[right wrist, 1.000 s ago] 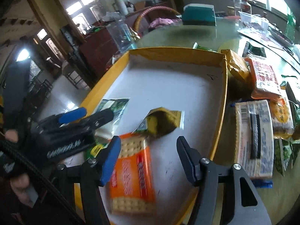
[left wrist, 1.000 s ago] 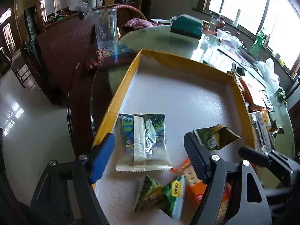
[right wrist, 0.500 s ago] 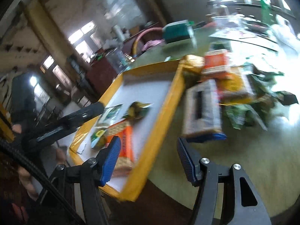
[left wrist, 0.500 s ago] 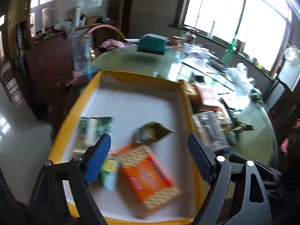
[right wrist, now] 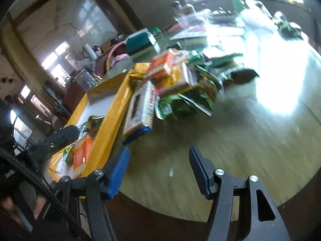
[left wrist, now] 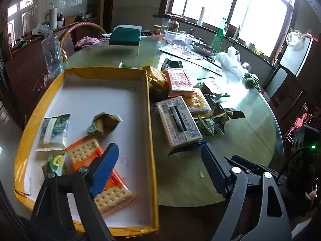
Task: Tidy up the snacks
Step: 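Open the right gripper to drop the gold bag into the tray, then move the right gripper to the green snack bag and grasp it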
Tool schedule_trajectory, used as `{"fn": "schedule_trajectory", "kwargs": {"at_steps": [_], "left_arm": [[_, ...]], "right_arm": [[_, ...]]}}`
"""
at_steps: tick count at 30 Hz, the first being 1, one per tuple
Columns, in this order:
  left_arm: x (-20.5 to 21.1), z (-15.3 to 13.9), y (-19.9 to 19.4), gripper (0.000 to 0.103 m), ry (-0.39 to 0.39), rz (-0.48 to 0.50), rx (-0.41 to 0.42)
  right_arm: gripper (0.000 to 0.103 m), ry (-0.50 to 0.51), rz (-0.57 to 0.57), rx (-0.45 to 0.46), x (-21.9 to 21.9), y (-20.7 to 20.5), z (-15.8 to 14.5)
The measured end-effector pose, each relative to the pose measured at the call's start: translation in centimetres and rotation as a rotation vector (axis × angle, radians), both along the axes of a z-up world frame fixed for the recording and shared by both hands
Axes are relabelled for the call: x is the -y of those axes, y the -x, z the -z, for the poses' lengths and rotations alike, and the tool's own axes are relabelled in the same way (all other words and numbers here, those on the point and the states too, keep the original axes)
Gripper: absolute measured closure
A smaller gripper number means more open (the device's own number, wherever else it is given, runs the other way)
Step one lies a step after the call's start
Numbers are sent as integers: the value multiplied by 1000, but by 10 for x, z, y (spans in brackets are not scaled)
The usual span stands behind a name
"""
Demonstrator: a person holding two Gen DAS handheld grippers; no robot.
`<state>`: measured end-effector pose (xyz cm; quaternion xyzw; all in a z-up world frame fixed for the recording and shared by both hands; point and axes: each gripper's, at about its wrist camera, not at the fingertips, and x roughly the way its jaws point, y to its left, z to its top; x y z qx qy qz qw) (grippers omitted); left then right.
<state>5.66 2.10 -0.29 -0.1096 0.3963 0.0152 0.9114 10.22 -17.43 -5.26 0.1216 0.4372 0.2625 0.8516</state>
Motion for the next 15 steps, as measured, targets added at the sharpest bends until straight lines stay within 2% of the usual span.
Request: {"fn": "schedule_trajectory", "kwargs": {"at_steps": [6, 11, 15], "left_arm": [[14, 6, -3, 19, -7, 38, -20], [23, 10, -4, 19, -13, 62, -31], [27, 13, -6, 19, -11, 69, -40]], "right_arm": [[41, 101, 91, -17, 18, 0, 11], [41, 257, 160, 35, 28, 1, 11], [41, 261, 166, 38, 36, 1, 12]]}}
